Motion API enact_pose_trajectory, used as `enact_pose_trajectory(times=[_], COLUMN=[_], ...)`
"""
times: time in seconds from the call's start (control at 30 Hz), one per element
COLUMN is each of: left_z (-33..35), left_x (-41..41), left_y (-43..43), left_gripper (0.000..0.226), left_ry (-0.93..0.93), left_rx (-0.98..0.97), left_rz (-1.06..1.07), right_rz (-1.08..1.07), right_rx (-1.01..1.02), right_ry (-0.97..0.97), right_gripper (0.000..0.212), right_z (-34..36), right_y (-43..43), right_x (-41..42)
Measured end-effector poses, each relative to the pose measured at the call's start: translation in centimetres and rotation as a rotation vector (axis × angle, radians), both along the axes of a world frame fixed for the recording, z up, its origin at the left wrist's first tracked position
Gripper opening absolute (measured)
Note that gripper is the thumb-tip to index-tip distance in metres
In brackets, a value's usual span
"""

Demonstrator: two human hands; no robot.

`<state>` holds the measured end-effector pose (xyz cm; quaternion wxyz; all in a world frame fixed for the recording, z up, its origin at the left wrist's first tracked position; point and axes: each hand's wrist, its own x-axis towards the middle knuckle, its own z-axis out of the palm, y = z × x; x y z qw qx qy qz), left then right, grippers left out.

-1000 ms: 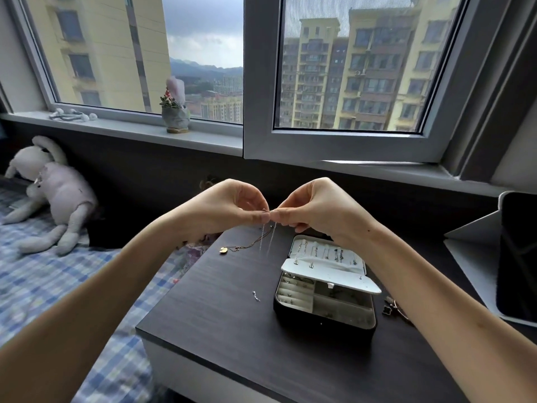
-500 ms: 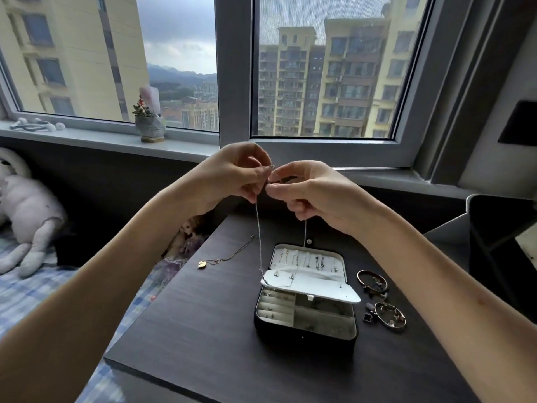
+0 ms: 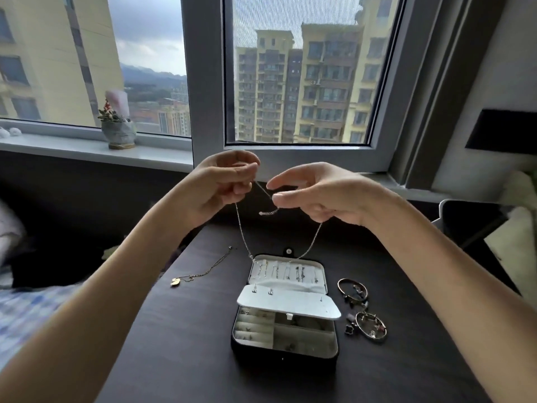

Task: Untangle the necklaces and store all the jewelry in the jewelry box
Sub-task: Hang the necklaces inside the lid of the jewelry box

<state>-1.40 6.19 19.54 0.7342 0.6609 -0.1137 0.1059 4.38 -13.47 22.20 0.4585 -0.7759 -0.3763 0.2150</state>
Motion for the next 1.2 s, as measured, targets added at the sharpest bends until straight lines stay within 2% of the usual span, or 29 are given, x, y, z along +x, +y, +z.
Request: enact_pose_trajectory(times=[0.07,0.13,0.43,0.57,0.67,0.77,0.93,1.0,1.1,1.2], left_z=[0.1,0.2,-1.2,-3.2,-5.1,-7.7,-12.6,-14.2,-16.3,-17.3], left_x=[0.5,0.9,2.8,3.4,4.3,5.3,6.9,7.1,7.1,7.1], left_y=[-0.2,-0.5,-0.7,-0.8,-1.4,-2.2,-2.8,-3.0,-2.8,-2.4], left_gripper=[0.009,0.010,0.008,0.005,0.006,0.008,0.016,0.020,0.023,0.029], left_ry=[-0.013,-0.024,0.023,0.074,0.113,0.114,0.195,0.237,0.239,0.231], left_rx=[0.010,0.060,0.182,0.213,0.268,0.447,1.125,1.320,1.450,1.398], left_rz=[0.007,0.002,0.171,0.164,0.180,0.269,0.333,0.353,0.420,0.407], right_rz=[-0.026,-0.034,-0.063,-0.109,-0.195,-0.258,-0.220,-0.220,-0.245,-0.263], right_rx=[-0.135,-0.138,0.140,0.283,0.303,0.298,0.213,0.185,0.182,0.177], right_ry=[-0.089,-0.098,-0.055,-0.020,-0.055,-0.124,-0.172,-0.187,-0.200,-0.215], right_gripper=[0.032,0.017,0.025,0.025,0.026,0.028,0.030,0.032,0.032,0.032], right_z=[-0.7,-1.4,-1.6,-1.6,-2.0,-2.4,-2.8,-2.9,-3.2,-3.6], right_y=[-0.3,-0.5,-1.4,-0.6,0.1,0.4,0.2,0.0,-0.3,-0.2], right_x=[0.3,0.6,2.1,2.4,2.7,3.2,3.5,3.8,4.1,4.2])
